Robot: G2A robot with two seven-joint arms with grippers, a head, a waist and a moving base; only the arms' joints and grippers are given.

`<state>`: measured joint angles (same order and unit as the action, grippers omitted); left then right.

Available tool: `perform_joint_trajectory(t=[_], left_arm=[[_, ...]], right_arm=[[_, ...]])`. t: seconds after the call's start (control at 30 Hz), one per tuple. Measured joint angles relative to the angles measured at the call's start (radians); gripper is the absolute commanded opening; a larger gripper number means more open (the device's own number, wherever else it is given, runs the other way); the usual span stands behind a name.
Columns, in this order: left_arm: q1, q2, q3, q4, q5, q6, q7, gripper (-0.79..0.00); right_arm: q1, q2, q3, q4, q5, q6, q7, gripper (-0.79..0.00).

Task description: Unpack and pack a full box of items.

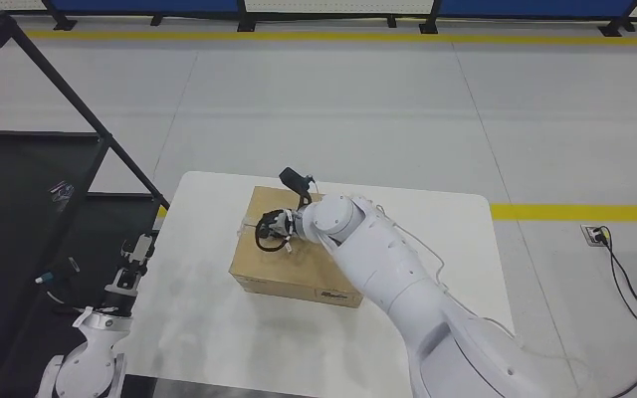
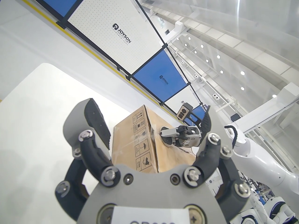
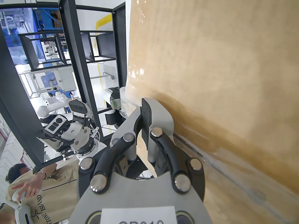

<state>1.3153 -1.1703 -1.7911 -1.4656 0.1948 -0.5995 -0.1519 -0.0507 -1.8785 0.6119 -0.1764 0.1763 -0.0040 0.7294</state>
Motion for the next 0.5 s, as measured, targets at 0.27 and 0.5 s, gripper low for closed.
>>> perform_joint_trajectory(t=[0.27, 0.5], left_arm=[[-0.008, 0.000, 0.015, 0.001, 0.006, 0.008, 0.003, 0.000], [-0.023, -0.001, 0.039, 0.001, 0.020, 0.021, -0.002, 0.000]], right_arm=[[0.005, 0.026, 0.016, 0.031, -0.027, -0.032, 0.041, -0.785], [0.006, 0.058, 0.030, 0.045, -0.055, -0.060, 0.068, -0.785]])
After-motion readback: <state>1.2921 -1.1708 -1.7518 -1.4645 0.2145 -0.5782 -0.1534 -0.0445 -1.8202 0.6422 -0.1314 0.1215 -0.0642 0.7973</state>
